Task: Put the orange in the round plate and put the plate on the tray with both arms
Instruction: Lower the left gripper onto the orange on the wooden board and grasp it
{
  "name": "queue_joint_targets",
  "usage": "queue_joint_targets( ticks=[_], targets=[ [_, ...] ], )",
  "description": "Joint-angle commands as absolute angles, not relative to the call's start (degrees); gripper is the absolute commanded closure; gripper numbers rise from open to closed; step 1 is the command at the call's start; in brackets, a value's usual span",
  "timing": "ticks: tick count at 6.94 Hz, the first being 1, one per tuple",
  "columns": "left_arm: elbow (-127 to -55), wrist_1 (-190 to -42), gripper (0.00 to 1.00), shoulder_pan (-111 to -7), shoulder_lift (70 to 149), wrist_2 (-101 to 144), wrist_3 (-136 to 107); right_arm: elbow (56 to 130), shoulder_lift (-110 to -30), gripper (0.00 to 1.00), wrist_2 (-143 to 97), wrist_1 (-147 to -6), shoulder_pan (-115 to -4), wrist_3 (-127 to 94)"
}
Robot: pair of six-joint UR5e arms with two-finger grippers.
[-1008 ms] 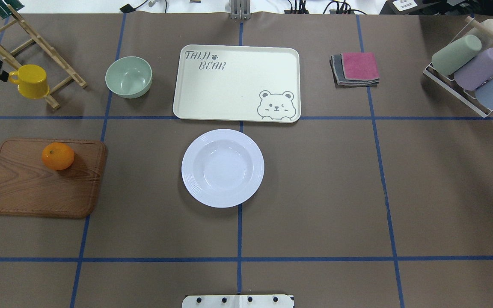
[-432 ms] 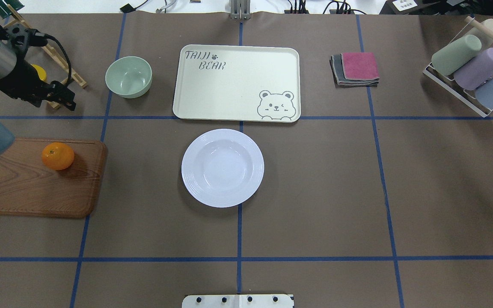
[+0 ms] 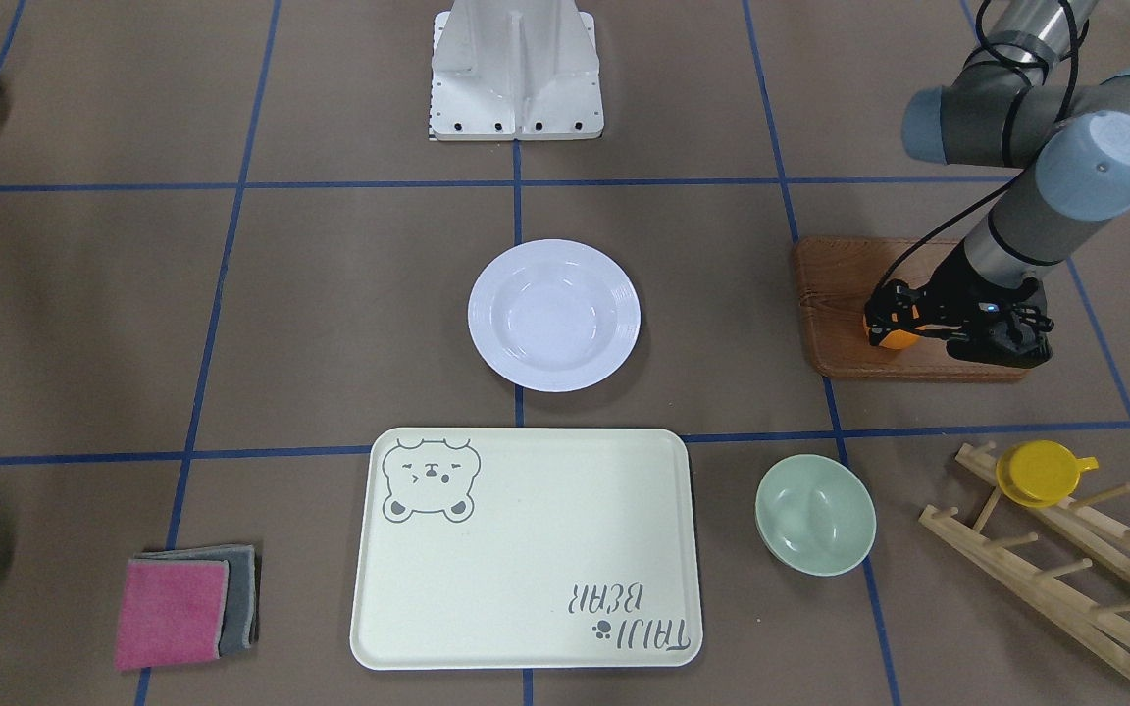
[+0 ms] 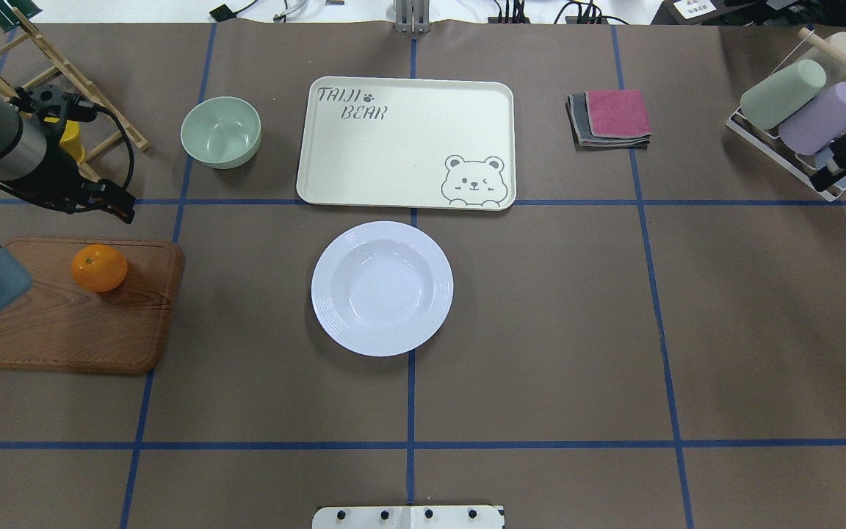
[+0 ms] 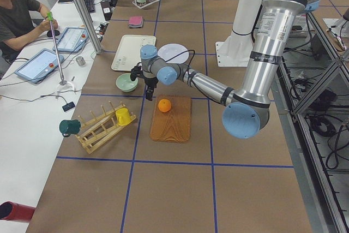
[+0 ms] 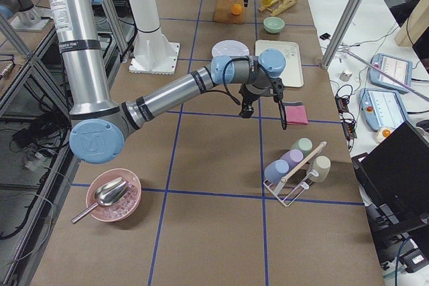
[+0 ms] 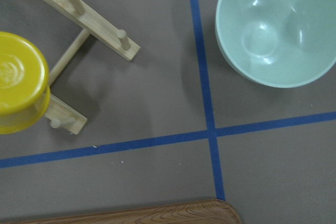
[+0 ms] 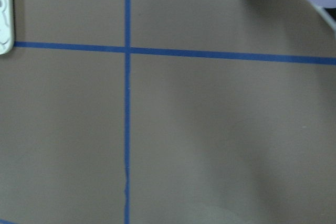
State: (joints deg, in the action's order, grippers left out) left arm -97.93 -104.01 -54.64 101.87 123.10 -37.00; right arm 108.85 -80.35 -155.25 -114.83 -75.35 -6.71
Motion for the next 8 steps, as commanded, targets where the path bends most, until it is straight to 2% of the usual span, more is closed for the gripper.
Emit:
queue_joint_targets(
  ticks=[1,7,8],
  targets=[
    [-98.0,-109.4,0.01,-54.0,96.5,122.0,-36.9,109.2,-79.3,0.0,-161.2,-114.8,-72.5,-8.1],
    [-97.6,-113.5,0.01,-48.7,96.0,119.8,-42.1,110.0,-79.2,0.0,-161.2,-114.7,-71.5,-8.6],
    [-97.6,-113.6,0.04,-47.6,96.0,118.6,-42.4,109.9,-79.2,0.0,-161.3,-114.7,-71.4,-8.6]
  ],
)
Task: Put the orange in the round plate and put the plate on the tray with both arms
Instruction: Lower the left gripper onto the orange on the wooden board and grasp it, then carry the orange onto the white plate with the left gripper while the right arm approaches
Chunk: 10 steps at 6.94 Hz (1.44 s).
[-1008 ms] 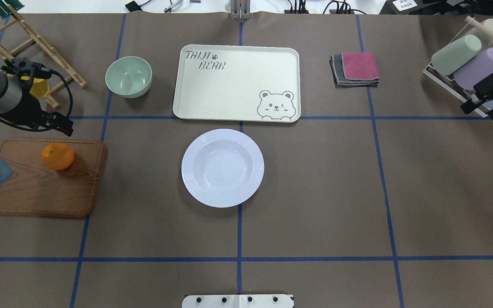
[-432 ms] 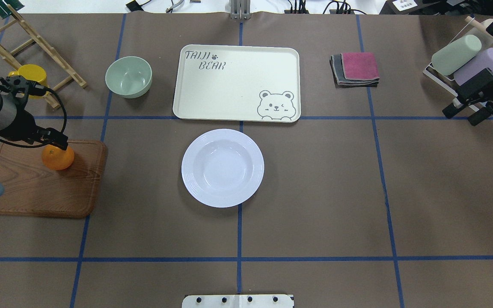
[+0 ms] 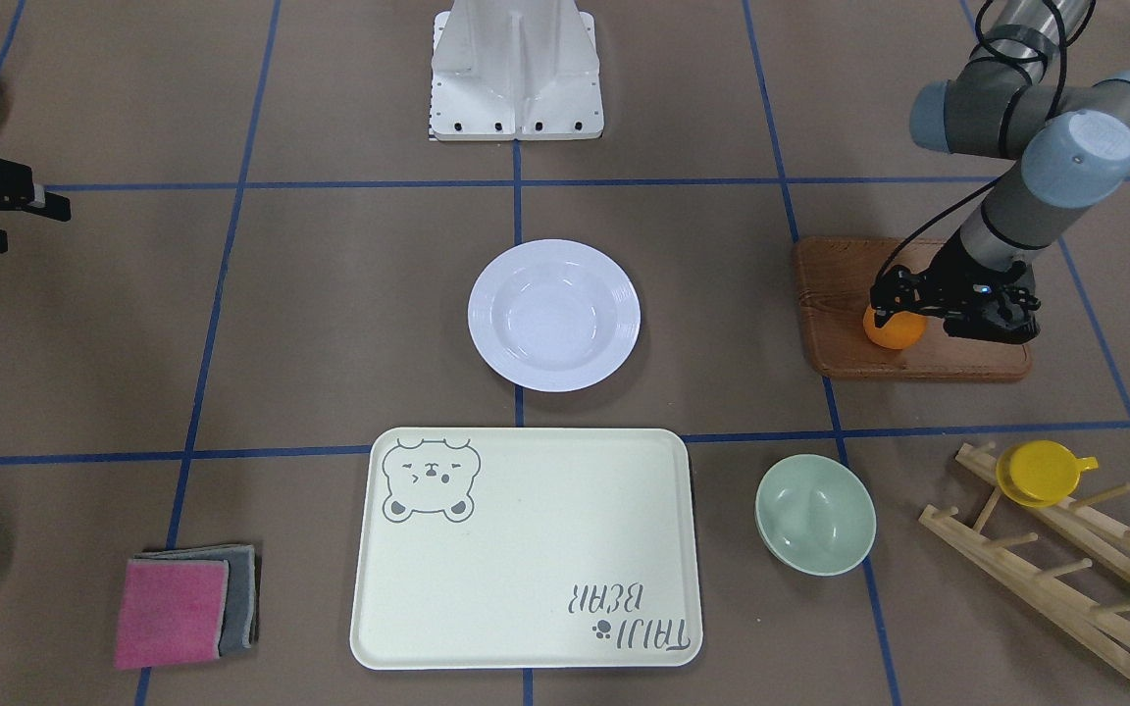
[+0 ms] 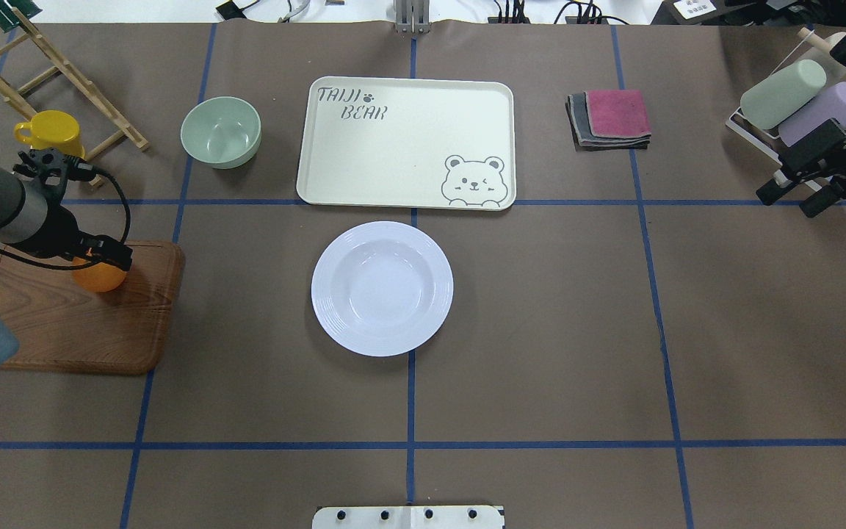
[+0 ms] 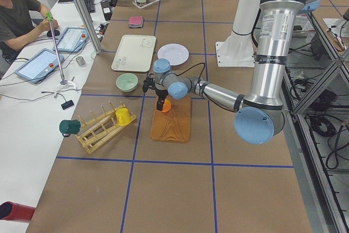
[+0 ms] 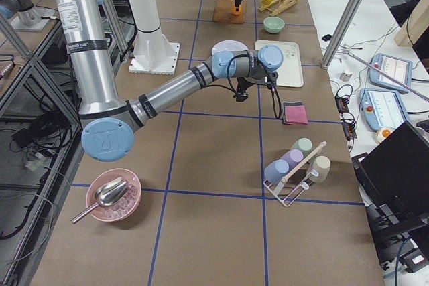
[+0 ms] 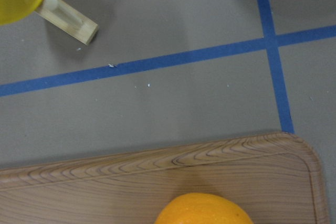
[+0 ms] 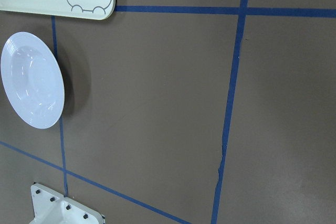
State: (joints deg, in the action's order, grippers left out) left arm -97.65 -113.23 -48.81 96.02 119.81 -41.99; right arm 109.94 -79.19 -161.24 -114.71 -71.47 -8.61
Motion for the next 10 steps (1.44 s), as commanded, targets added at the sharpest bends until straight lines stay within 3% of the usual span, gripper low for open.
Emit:
queue_joint_targets(
  ticks=[1,2,3,4,8,10],
  targets=[
    [-97.9,-113.6,0.29,-47.6,95.9,118.5,-42.5,109.9,-79.2,0.0,-161.3,-114.7,-71.1,-8.5],
    [-98.3,-113.6,0.67,-47.6,95.1,118.5,-42.4,109.3,-79.1,0.0,-161.2,-112.3,-70.2,-8.6],
    [-98.5,-113.6,0.91,-47.6,95.2,118.5,-42.4,107.7,-78.9,0.0,-161.3,-109.5,-68.0,-9.7],
    [-98.6,-113.5,1.0,-47.6,95.8,118.8,-42.4,106.4,-76.6,0.0,-161.3,-108.0,-66.3,-13.1],
    [-98.8,-105.8,1.0,-47.5,108.5,122.2,-43.9,104.1,-72.3,0.0,-166.5,-106.7,-63.5,-16.3],
    [-98.1,-102.1,1.0,-46.1,114.9,122.1,-48.2,93.9,-70.9,0.0,-168.0,-95.2,-63.5,-16.3]
  ],
)
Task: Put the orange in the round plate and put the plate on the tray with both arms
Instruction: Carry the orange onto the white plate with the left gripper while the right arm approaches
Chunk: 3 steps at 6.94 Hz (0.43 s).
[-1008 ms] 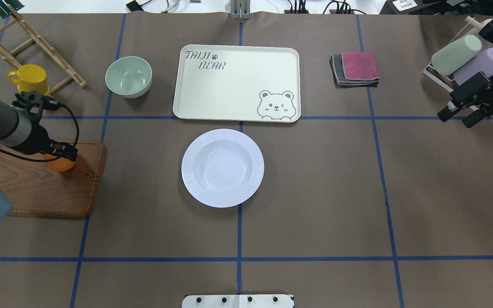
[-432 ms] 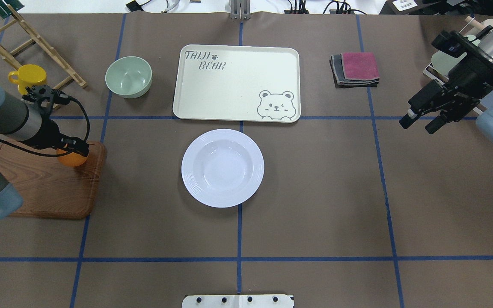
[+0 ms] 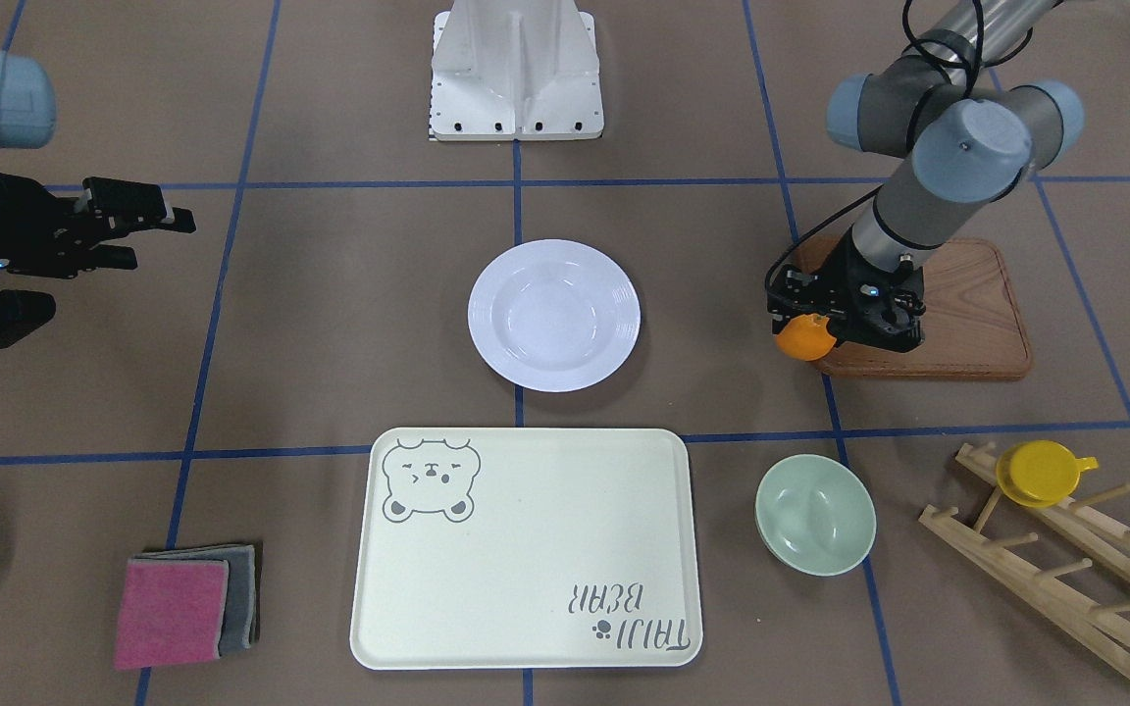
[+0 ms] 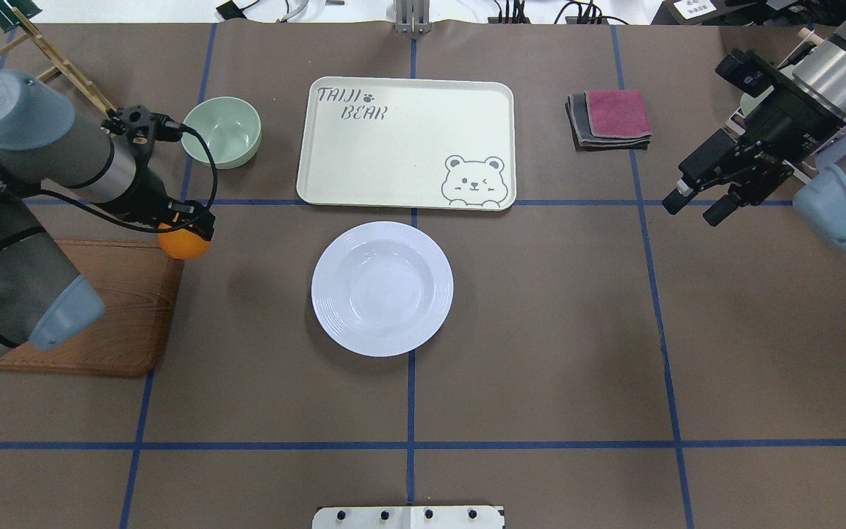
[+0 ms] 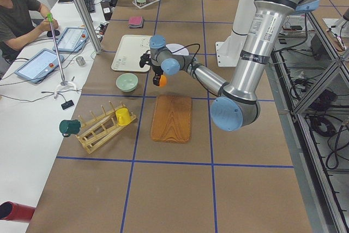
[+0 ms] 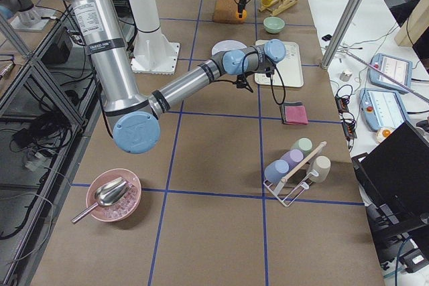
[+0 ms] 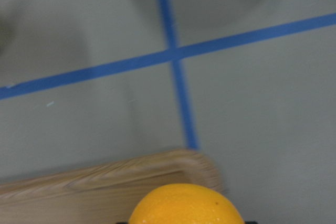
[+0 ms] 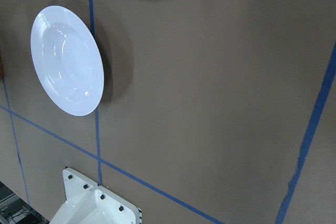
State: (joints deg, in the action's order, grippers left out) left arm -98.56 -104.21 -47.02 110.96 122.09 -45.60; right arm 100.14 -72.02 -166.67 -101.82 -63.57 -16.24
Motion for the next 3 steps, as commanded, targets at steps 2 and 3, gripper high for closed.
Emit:
queue_joint_targets(
  ticks=[2,3],
  targets=[
    [-97.9,-100.6,1.0,-42.5,119.2,121.6,-53.0,86.6,-67.2,0.0,-169.4,-92.5,-63.5,-16.4],
    [-97.6,-100.6,1.0,-40.3,121.2,121.1,-56.2,85.5,-66.9,0.0,-170.7,-92.5,-63.5,-16.4]
  ],
)
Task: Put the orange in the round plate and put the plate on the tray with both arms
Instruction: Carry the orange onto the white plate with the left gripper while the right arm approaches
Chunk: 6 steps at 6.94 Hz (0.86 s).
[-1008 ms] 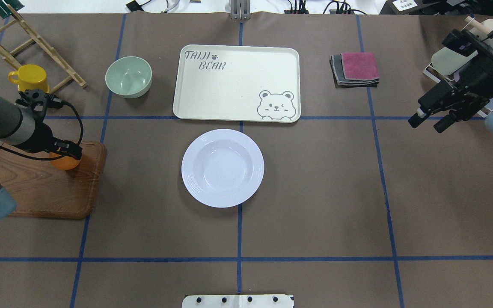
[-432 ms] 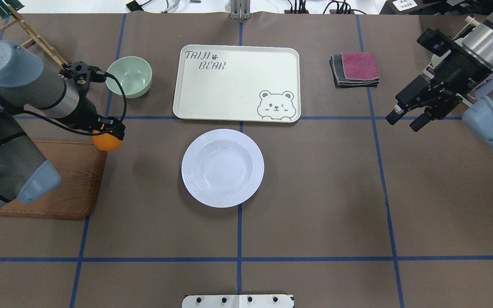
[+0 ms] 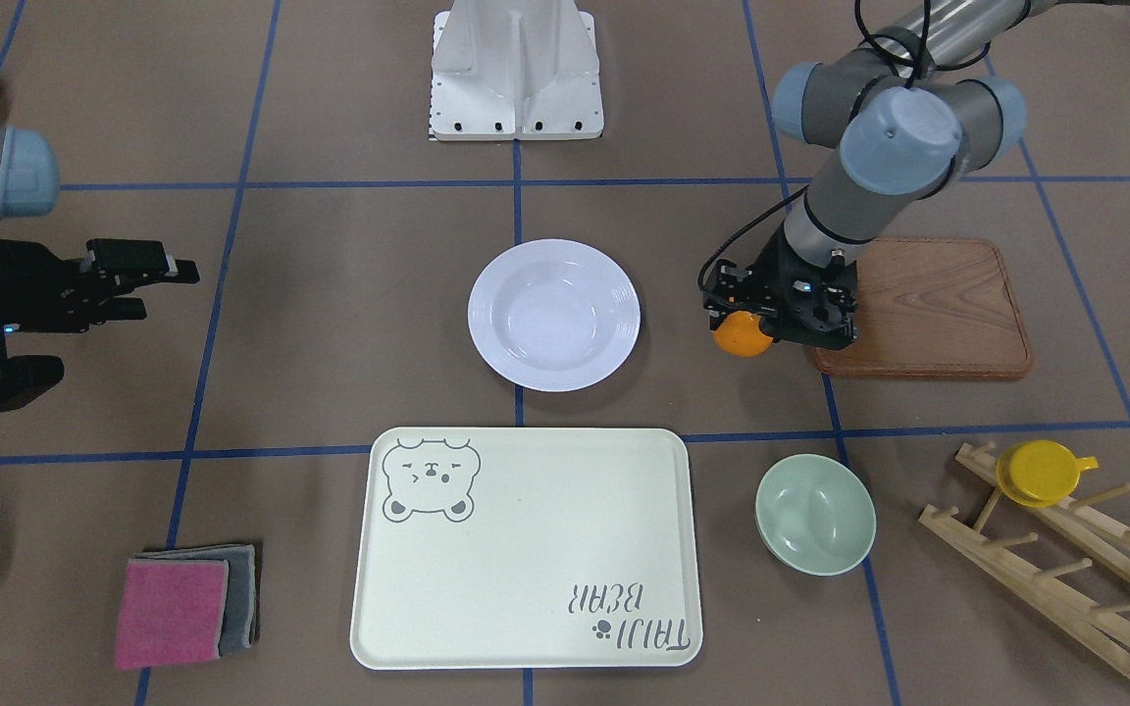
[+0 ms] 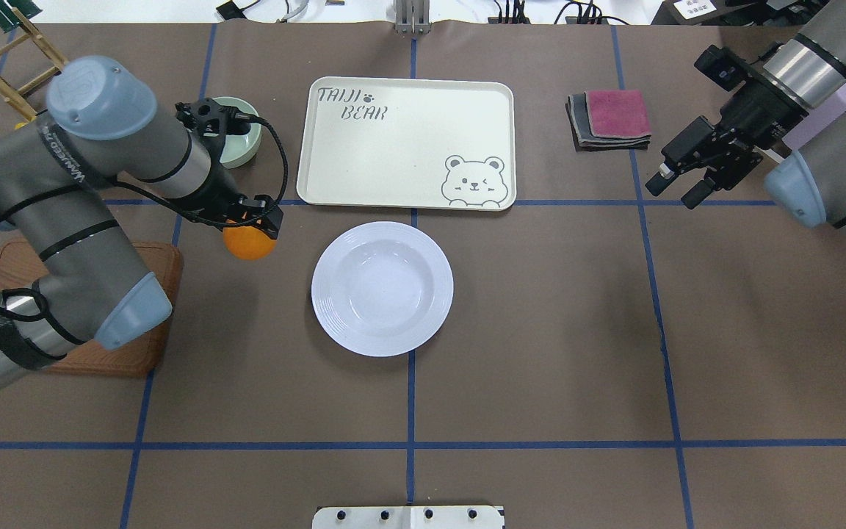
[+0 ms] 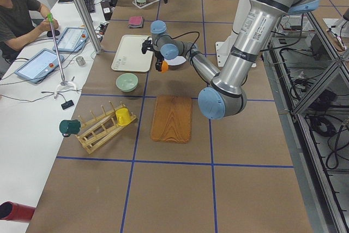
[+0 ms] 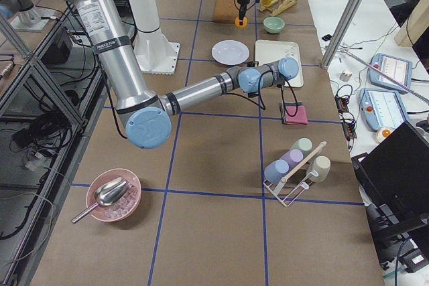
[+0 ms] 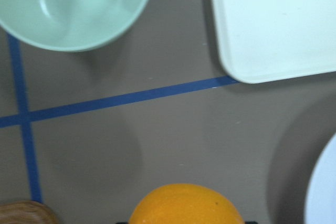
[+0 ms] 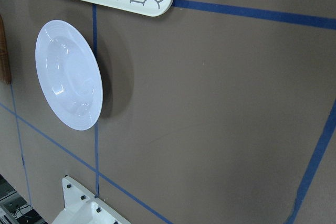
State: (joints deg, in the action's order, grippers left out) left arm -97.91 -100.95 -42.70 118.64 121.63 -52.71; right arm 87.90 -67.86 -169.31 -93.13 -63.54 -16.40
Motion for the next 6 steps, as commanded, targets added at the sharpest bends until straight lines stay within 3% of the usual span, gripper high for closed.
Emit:
queue_joint_targets(
  ticks=[1,5,6],
  targets=[
    [-97.4,-100.5,1.0,-37.8,123.4,118.2,-58.0,84.3,-65.1,0.0,-171.3,-92.5,-63.5,-16.4],
    [-93.8,-100.8,1.0,-30.7,127.9,111.4,-61.2,78.0,-60.9,0.0,-171.7,-87.1,-62.7,-16.0],
    [-93.3,-100.9,0.9,-28.6,128.1,108.1,-62.3,77.2,-60.9,0.0,-171.7,-85.9,-62.5,-16.0]
  ],
)
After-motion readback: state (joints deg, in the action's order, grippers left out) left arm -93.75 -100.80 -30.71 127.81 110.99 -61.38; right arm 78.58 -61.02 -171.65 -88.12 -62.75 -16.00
